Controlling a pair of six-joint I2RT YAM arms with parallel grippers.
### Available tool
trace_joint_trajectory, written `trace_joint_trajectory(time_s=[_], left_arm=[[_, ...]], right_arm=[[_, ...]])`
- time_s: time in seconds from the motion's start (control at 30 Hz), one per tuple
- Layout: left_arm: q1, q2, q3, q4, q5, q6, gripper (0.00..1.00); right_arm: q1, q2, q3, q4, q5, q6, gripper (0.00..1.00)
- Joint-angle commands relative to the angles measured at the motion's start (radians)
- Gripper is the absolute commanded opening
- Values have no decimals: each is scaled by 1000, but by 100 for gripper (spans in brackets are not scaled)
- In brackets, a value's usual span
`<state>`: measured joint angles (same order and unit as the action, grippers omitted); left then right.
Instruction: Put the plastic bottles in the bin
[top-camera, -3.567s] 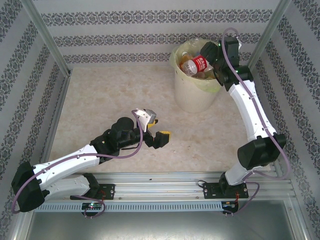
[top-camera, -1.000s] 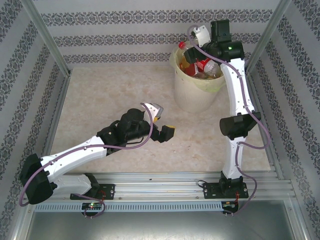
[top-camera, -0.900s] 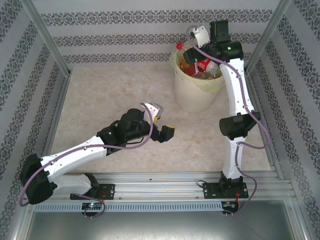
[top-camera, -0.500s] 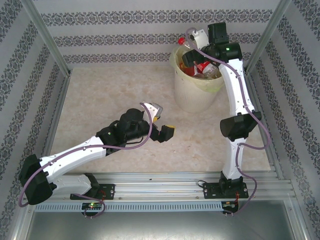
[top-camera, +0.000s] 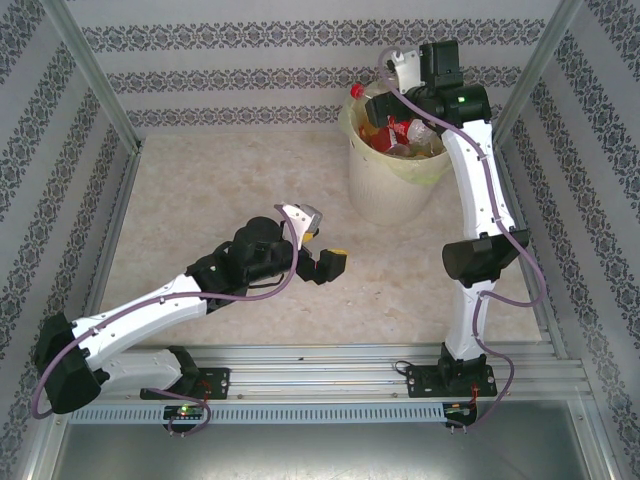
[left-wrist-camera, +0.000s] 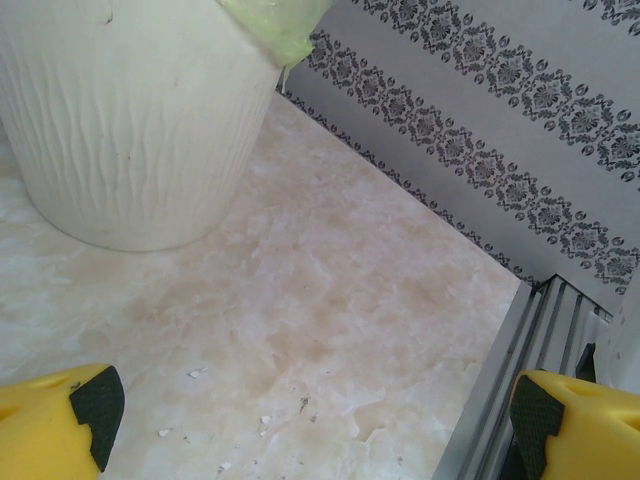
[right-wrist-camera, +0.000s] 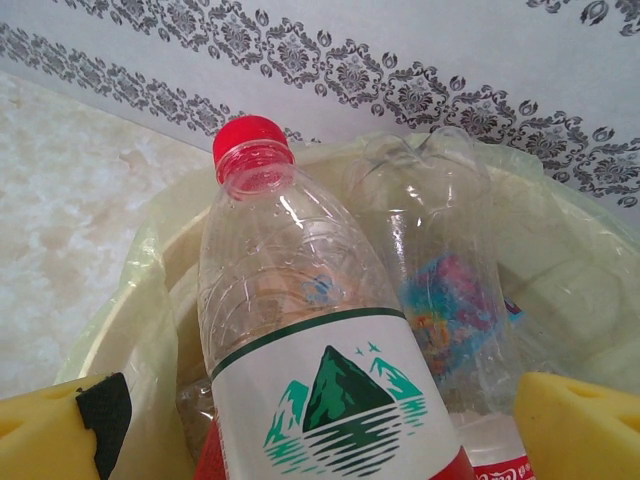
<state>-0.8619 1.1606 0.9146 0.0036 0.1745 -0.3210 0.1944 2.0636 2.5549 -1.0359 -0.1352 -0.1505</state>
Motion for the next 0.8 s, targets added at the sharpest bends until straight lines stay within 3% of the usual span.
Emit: trace_joint_trajectory(time_s=[0.0,0.2,0.33,0.77], left_arm=[[14,-18,31,0,-5,15,100],[32,-20,54,-17,-12,67,100],[62,-22,73,-34,-3,102,100],[215,-84,79,-90,-5,171,100]], right_arm=[[8,-50,23,29,18,50,98],[8,-104,-16,52,8,105,98],[11,-194,-137,115,25,134,98],[32,-728,-910,495,134,234,98]])
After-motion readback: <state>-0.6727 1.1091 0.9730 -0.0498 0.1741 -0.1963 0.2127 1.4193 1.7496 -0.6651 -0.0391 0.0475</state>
